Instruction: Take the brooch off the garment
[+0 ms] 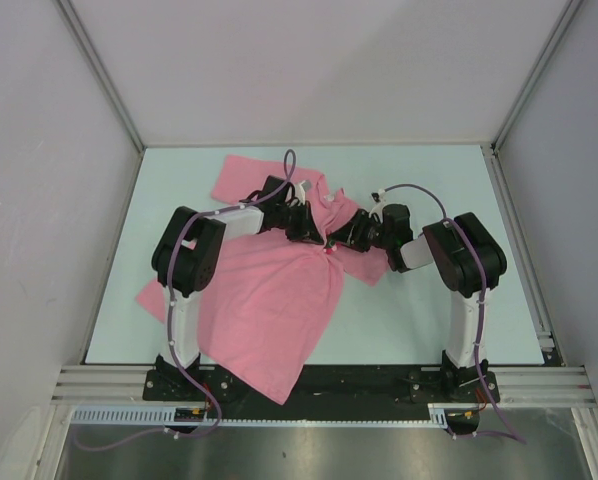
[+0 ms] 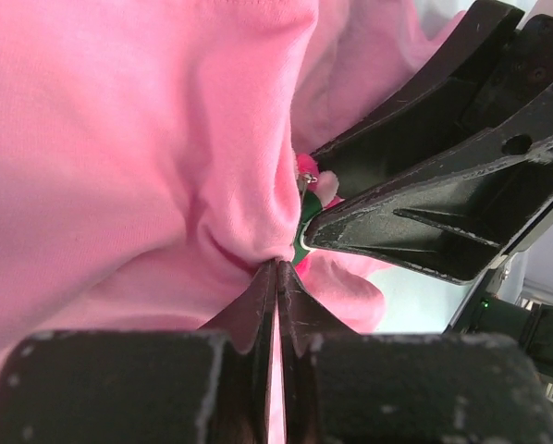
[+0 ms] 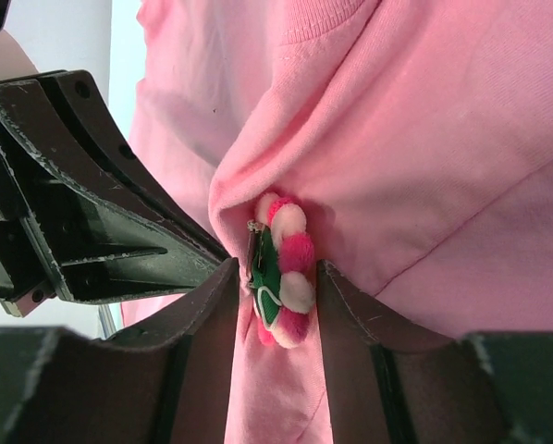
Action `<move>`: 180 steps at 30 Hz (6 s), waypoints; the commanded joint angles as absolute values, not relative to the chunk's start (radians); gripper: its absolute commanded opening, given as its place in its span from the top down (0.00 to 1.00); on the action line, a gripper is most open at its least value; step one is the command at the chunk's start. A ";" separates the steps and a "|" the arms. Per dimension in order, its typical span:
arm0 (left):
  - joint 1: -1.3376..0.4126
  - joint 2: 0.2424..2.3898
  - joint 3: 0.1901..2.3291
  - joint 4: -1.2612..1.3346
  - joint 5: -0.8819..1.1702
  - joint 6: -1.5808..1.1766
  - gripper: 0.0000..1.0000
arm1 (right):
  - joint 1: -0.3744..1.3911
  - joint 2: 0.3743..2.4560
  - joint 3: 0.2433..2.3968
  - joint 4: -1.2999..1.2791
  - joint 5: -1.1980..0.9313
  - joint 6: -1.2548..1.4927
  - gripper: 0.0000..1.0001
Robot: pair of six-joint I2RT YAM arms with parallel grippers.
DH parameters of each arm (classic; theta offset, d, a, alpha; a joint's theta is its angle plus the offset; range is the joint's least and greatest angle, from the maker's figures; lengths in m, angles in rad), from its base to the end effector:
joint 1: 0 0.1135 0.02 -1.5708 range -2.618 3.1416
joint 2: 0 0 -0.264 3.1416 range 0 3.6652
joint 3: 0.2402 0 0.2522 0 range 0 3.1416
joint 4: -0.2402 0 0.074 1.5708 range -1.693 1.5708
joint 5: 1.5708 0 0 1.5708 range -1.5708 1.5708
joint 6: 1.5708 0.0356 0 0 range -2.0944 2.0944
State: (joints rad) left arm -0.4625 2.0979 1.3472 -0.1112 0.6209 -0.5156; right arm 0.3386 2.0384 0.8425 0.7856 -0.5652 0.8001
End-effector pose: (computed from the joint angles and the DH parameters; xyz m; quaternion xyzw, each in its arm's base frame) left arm 0.3844 -0.2148 0.1403 0.0823 0.8955 -0.4082 0.1571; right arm 0.3520 0.1442 0.1017 0.0349 0.8168 0.4802 0.3177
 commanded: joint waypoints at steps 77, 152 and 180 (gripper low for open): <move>-0.474 2.077 1.321 -0.080 0.601 -0.535 0.98 | 0.403 1.931 0.894 0.618 -0.362 0.801 0.44; -0.482 2.071 1.313 -0.074 0.623 -0.529 0.99 | 0.373 2.002 0.874 0.746 -0.500 0.769 0.57; -0.482 2.077 1.341 -0.083 0.635 -0.537 0.99 | 0.393 2.026 0.910 0.715 -0.537 0.745 0.69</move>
State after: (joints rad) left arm -0.4709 2.0987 1.3212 -0.0811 0.6128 -0.5251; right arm 0.3756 2.0087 0.8673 0.7105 -0.5125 0.7624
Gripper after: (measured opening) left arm 0.011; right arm 0.319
